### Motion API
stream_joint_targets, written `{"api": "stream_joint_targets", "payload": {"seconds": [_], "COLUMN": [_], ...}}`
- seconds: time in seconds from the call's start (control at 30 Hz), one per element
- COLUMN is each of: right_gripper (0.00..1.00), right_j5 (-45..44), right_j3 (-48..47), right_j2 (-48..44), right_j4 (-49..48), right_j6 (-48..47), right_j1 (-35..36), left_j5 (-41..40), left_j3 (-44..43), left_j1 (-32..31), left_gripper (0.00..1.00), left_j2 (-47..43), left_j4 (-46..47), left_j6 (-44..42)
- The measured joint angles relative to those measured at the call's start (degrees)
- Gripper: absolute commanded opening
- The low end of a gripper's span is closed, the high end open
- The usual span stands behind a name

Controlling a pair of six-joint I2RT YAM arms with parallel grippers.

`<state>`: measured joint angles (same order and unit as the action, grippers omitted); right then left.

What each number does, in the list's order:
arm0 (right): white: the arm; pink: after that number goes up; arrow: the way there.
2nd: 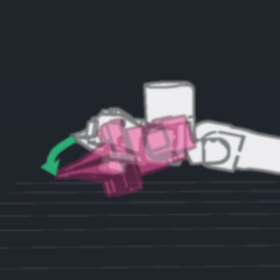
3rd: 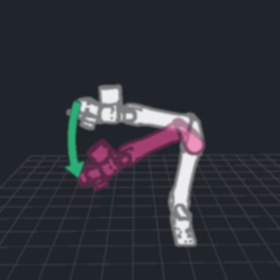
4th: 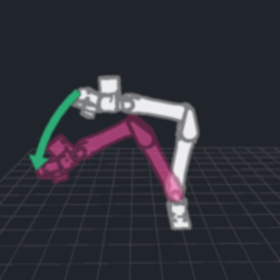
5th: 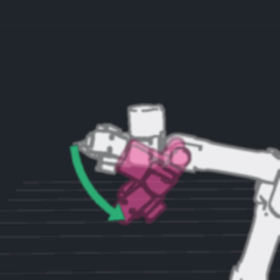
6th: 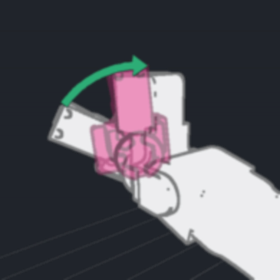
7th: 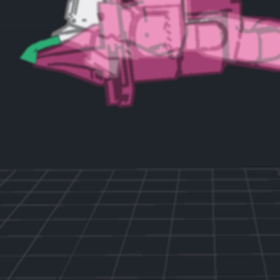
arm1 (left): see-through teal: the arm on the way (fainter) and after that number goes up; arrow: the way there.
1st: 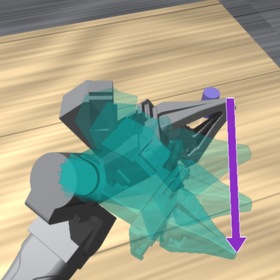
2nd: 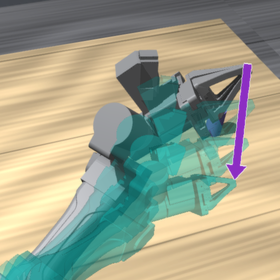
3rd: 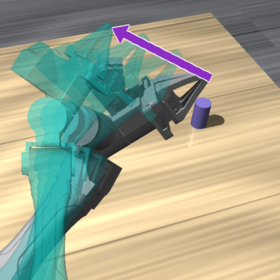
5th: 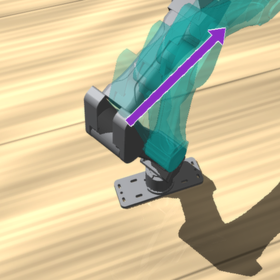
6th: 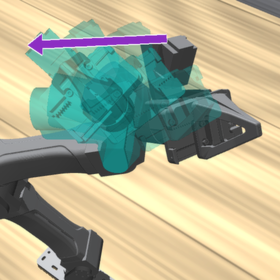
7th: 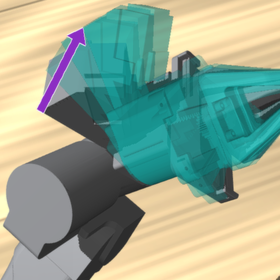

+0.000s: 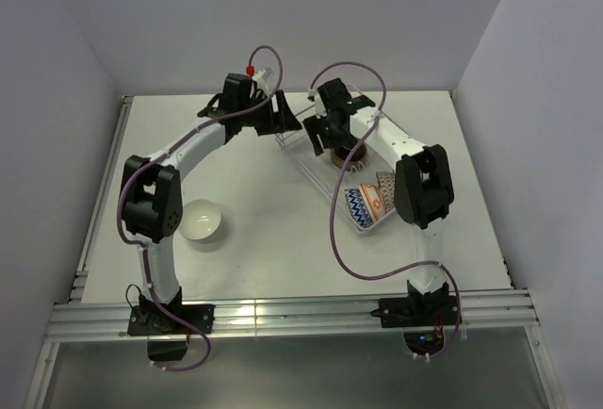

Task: Load the bowls into the dish rack

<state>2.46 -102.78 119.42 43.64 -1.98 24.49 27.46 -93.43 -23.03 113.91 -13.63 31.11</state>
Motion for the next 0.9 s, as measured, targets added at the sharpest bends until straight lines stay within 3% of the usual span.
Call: {"api": "stream_joint_targets", "payload": {"seconds": [0.07,0.1,0.23,0.4,0.47,0.5,0.53,0.6,0.73,0.9], "right_gripper": [0.84,0.92,0.99,1.00,0.94,0.90,0.78,0.74,0.72,0.81], "right_j5": [1.1,1.8,5.5,10.3,12.2,13.0,13.7,14.9,16.0,18.7], "right_j3": [0.0,0.0,0.0,0.0,-0.1,-0.4,-1.1,-1.7,-1.6,-0.5], "right_j2": [-1.8,-2.9,-7.6,-13.0,-14.6,-14.9,-14.8,-14.2,-12.9,-12.9], "right_j4": [-1.0,-1.5,-4.0,-7.2,-7.6,-7.4,-7.0,-6.2,-3.8,-1.9], "right_j6": [0.0,0.1,0.2,-0.9,-1.8,-2.3,-2.6,-3.5,-3.7,-3.5], "right_j1": [-0.5,-0.8,-2.4,-3.6,-3.6,-3.6,-3.6,-3.6,-3.5,-3.3], "left_j5": [1.3,2.0,6.3,15.8,18.8,20.0,20.9,21.6,19.6,15.1], "left_j3": [0.0,0.0,1.5,4.8,6.6,7.3,7.9,9.3,12.7,19.5], "left_j1": [0.9,1.6,6.1,15.4,19.1,20.9,22.5,24.9,24.7,25.1], "left_gripper": [0.80,0.85,0.94,0.90,0.83,0.81,0.74,0.72,0.72,0.76], "left_j2": [-1.9,-3.2,-9.7,-17.8,-20.1,-21.0,-21.7,-22.9,-24.9,-28.2], "left_j4": [1.9,3.2,7.1,6.6,3.7,1.6,-0.9,-7.7,-18.2,-32.4], "left_j6": [0.4,1.0,1.9,-3.4,-7.1,-10.0,-13.1,-21.2,-33.0,-52.1]}}
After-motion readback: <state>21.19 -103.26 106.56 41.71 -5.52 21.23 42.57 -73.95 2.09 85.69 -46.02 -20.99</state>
